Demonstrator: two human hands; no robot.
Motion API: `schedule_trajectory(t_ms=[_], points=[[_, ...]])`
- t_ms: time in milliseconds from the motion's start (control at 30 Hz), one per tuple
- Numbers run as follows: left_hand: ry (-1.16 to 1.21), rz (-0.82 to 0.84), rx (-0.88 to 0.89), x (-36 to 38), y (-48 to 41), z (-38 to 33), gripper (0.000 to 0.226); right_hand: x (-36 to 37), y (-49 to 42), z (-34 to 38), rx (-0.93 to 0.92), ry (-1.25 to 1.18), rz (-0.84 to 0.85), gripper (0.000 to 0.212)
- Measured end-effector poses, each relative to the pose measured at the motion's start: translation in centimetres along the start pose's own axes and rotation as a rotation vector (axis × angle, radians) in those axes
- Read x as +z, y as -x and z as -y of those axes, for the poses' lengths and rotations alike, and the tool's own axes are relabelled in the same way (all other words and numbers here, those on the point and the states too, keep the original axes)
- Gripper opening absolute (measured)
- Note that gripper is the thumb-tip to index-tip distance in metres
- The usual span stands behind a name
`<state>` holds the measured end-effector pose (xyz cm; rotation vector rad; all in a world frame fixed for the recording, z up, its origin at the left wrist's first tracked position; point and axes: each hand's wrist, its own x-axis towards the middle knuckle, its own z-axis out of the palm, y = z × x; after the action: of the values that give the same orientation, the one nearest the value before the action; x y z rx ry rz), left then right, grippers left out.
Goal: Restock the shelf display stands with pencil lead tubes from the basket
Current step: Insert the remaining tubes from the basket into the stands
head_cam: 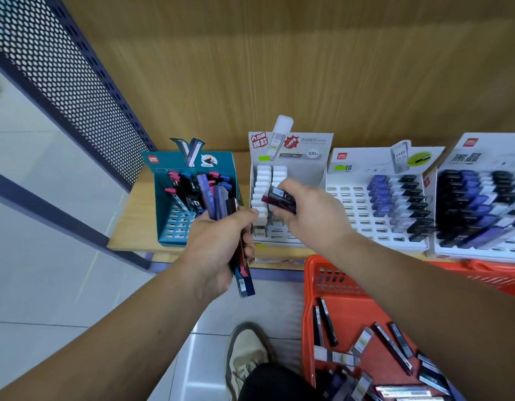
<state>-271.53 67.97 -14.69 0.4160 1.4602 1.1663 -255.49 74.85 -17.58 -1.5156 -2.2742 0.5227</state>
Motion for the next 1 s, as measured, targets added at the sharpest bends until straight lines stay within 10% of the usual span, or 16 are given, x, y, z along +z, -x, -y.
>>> schedule_trajectory(t_ms=[467,1000], points=[[-0.194,0.159,0.215,3.6,-0.2,-1.9,0.010,-6.4,2.1,-0.7,0.245,-0.698,0.422,0.018],[0.000,0.047,0.139,-0.4,0.3,-1.8,0.022,-8.0,2.4,-0.2,0.416,-1.145,0.229,0.020]])
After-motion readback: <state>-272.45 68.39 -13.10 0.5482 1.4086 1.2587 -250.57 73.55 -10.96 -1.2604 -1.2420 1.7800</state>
